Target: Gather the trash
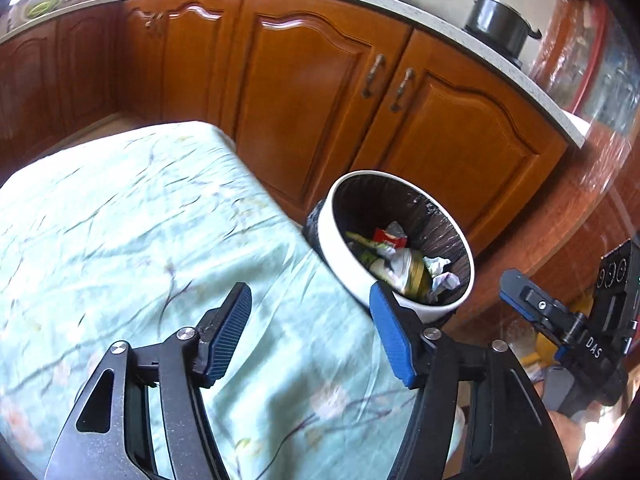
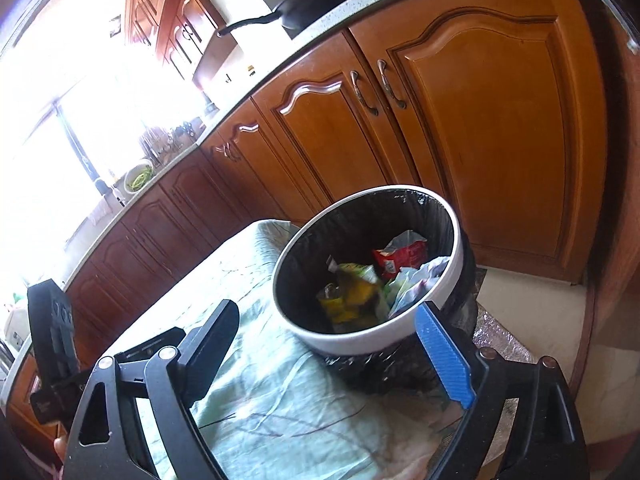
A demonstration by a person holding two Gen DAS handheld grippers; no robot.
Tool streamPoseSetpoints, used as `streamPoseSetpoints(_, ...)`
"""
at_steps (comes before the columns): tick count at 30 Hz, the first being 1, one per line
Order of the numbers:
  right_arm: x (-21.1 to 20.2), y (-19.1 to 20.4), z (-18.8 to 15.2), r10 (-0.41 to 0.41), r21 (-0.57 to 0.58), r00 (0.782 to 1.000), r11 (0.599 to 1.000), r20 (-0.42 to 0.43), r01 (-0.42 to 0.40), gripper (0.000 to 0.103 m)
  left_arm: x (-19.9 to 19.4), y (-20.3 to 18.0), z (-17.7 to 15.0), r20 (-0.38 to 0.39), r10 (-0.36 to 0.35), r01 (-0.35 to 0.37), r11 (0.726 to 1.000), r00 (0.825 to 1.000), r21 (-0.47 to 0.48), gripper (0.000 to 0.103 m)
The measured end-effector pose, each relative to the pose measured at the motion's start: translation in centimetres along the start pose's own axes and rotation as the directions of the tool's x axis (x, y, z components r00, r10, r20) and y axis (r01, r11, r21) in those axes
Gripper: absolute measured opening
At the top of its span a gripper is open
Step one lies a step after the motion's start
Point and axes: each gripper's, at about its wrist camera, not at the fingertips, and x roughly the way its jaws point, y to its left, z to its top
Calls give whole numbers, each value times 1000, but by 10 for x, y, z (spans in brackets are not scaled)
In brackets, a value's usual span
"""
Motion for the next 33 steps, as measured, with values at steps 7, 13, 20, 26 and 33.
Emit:
streamPoseSetpoints(7,-30,34,-30,3,-70,992,998,127,6,103,-44,21,-35,106,41,-36,998,993,-46,75)
streamPoseSetpoints(13,-57,67,-52,-3,-199,970,979,241,52,103,-92,30,-57,249,85,-80,996,965,-30,83)
streamPoseSetpoints(20,-94,101,-69,70,-327,912,942,405,74,103,-134,28,-78,390,132,-147,989,911,7,98)
streamPoseSetpoints(26,-84,110,-82,83,-358,926,932,370,60,103,-155,25,-101,496,214,-256,967,842,17,103)
streamPoseSetpoints(33,-78,114,-101,73,-387,937,919,341,69,103,-158,32,-117,489,272,-312,950,829,0,103)
